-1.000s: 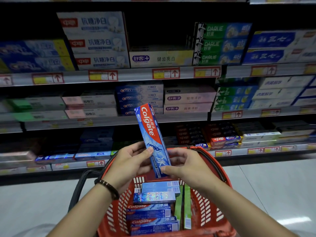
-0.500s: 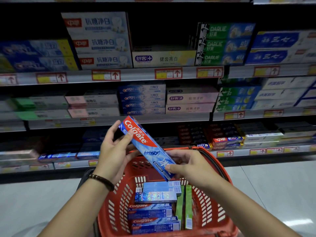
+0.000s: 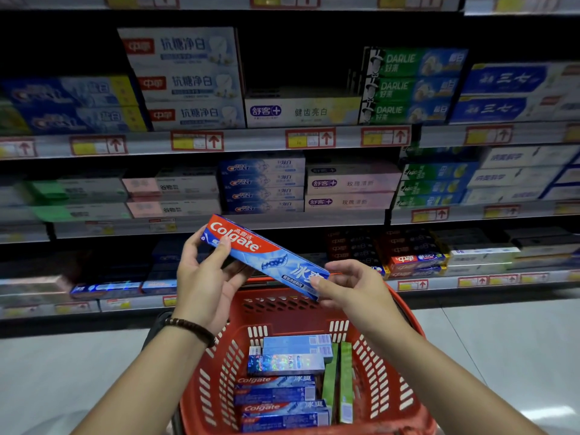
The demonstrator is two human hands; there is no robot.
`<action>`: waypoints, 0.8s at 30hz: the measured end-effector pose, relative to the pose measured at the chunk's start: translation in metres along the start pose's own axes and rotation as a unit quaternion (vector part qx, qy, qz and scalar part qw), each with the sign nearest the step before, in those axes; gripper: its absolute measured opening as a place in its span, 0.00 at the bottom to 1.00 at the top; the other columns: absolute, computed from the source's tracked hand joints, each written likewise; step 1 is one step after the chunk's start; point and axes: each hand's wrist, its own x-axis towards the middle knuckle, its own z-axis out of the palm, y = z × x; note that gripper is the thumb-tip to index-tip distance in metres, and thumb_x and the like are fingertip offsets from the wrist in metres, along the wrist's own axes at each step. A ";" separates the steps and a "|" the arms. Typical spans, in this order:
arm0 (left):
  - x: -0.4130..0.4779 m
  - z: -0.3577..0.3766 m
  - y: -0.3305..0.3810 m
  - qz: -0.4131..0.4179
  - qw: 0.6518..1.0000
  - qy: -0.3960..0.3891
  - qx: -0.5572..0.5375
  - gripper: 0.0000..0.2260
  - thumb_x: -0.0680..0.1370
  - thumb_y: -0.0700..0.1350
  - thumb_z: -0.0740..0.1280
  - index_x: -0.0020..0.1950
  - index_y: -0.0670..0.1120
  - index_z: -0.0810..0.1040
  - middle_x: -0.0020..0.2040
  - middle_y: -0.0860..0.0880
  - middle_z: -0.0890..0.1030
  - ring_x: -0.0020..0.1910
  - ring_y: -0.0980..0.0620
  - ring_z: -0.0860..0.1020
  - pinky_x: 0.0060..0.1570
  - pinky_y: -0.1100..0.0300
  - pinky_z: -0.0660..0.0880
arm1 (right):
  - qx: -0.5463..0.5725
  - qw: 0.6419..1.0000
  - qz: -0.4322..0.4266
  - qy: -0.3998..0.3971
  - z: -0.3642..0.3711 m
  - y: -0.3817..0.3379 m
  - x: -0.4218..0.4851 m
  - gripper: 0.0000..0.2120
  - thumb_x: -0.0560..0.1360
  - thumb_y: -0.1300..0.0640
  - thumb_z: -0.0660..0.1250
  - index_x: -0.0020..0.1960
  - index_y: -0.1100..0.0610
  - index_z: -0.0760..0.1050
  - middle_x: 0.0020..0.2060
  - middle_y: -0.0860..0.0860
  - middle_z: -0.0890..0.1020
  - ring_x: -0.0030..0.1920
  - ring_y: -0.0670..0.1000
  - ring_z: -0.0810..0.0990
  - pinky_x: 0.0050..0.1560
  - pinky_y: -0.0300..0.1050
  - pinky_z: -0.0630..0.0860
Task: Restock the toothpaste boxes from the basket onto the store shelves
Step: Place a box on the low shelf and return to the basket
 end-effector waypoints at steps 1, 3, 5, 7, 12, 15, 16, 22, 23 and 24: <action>-0.001 0.000 0.000 0.001 1.000 0.002 -0.005 0.18 0.83 0.39 0.68 0.71 0.51 0.74 0.53 0.42 0.86 0.57 0.40 0.85 0.52 0.41 0.83 | 0.008 1.000 0.003 0.011 0.001 0.000 0.000 0.20 0.72 0.54 0.82 0.60 0.57 0.79 0.48 0.57 0.88 0.47 0.55 0.90 0.49 0.53 0.87; -0.003 0.001 0.000 0.007 1.000 0.002 -0.009 0.17 0.83 0.39 0.68 0.71 0.50 0.74 0.51 0.42 0.87 0.58 0.40 0.85 0.52 0.40 0.84 | 0.025 0.999 0.006 0.032 0.004 0.002 -0.001 0.20 0.72 0.54 0.82 0.58 0.59 0.79 0.47 0.59 0.88 0.46 0.56 0.90 0.52 0.56 0.87; -0.005 0.000 -0.001 0.015 1.000 0.004 -0.012 0.17 0.83 0.39 0.68 0.70 0.50 0.73 0.50 0.43 0.87 0.58 0.40 0.84 0.53 0.39 0.83 | 0.048 0.997 0.003 0.054 0.007 0.004 -0.003 0.20 0.72 0.54 0.83 0.56 0.60 0.79 0.46 0.59 0.88 0.46 0.56 0.90 0.51 0.55 0.86; -0.008 0.000 0.001 0.020 1.000 0.004 -0.010 0.17 0.83 0.39 0.68 0.70 0.51 0.73 0.51 0.43 0.87 0.57 0.40 0.85 0.53 0.39 0.83 | 0.061 0.996 -0.010 0.068 0.009 0.005 -0.005 0.18 0.72 0.54 0.82 0.55 0.61 0.81 0.46 0.58 0.89 0.47 0.54 0.90 0.50 0.52 0.86; -0.015 0.000 0.002 0.032 0.999 0.011 0.022 0.12 0.83 0.39 0.68 0.63 0.52 0.74 0.53 0.44 0.86 0.53 0.44 0.86 0.50 0.44 0.84 | 0.055 0.993 -0.039 0.102 0.014 0.006 -0.006 0.04 0.77 0.57 0.78 0.49 0.57 0.85 0.43 0.51 0.89 0.48 0.53 0.89 0.51 0.53 0.87; -0.014 -0.004 0.002 0.048 0.996 0.036 0.063 0.09 0.83 0.42 0.68 0.63 0.49 0.75 0.55 0.45 0.85 0.58 0.44 0.85 0.50 0.45 0.84 | 0.033 0.992 -0.039 0.114 0.013 0.008 -0.004 0.02 0.79 0.58 0.76 0.48 0.53 0.86 0.44 0.49 0.89 0.46 0.53 0.89 0.55 0.61 0.86; -0.014 -0.005 0.003 0.058 0.995 0.044 0.075 0.08 0.84 0.43 0.67 0.63 0.47 0.75 0.54 0.45 0.85 0.59 0.44 0.84 0.51 0.46 0.84 | 0.028 0.992 -0.041 0.118 0.012 0.009 -0.002 0.02 0.79 0.58 0.76 0.48 0.53 0.87 0.44 0.49 0.89 0.47 0.54 0.89 0.56 0.63 0.85; -0.014 -0.022 0.007 0.115 0.976 0.064 0.173 0.05 0.82 0.46 0.71 0.55 0.46 0.82 0.53 0.48 0.86 0.54 0.50 0.86 0.56 0.45 0.83 | 0.026 0.986 -0.087 0.140 0.010 0.014 -0.001 0.02 0.79 0.56 0.76 0.50 0.52 0.88 0.43 0.50 0.89 0.47 0.53 0.88 0.58 0.60 0.84; -0.013 -0.026 0.008 0.127 0.970 0.064 0.198 0.04 0.81 0.47 0.73 0.53 0.48 0.83 0.52 0.48 0.87 0.53 0.49 0.86 0.57 0.44 0.83 | 0.030 0.984 -0.096 0.144 0.010 0.015 0.000 0.02 0.79 0.57 0.76 0.50 0.52 0.88 0.43 0.49 0.89 0.46 0.51 0.88 0.57 0.58 0.84; -0.011 -0.031 0.008 0.137 0.964 0.066 0.218 0.04 0.80 0.49 0.74 0.52 0.49 0.84 0.51 0.49 0.87 0.53 0.49 0.86 0.58 0.43 0.82 | 0.042 0.983 -0.101 0.146 0.012 0.014 0.001 0.02 0.78 0.58 0.76 0.49 0.53 0.88 0.43 0.50 0.90 0.46 0.50 0.88 0.57 0.57 0.84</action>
